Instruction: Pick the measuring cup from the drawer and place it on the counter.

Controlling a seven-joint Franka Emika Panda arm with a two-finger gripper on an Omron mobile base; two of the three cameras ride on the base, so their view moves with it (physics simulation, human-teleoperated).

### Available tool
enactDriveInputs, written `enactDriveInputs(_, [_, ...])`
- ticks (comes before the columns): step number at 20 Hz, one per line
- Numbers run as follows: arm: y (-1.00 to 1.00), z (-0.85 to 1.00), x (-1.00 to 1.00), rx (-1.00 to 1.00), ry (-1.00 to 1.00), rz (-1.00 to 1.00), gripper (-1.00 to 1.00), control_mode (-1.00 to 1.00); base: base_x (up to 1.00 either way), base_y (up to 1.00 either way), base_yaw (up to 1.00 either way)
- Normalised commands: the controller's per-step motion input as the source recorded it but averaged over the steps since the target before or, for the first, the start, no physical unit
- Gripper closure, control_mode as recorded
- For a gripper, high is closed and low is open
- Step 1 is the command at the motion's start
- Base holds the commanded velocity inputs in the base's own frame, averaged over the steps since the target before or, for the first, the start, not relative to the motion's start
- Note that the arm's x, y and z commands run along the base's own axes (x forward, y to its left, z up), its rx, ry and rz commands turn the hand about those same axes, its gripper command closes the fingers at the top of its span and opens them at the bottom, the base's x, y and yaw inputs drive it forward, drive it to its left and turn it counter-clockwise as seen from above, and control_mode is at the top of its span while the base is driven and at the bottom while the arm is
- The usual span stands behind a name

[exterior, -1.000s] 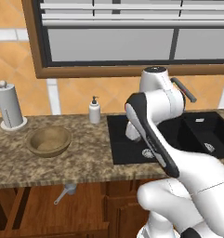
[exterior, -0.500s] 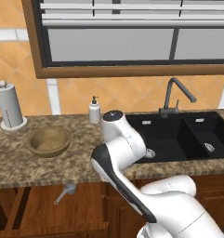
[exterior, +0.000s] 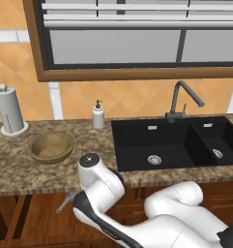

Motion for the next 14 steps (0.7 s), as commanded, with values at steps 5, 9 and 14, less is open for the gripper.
enactDriveInputs(5, [1.00,-0.75,0.01,-0.04,0.15,0.26,-1.00,-1.00,0.00,0.00,0.00])
enactDriveInputs(9, [1.00,-0.52,-0.30,-0.23,0.19,0.33,-1.00,-1.00,0.00,0.00,0.00])
enactDriveInputs(14, [0.88,-0.37,0.10,-0.14,0.11,0.17,-1.00,-1.00,0.00,0.00,0.00])
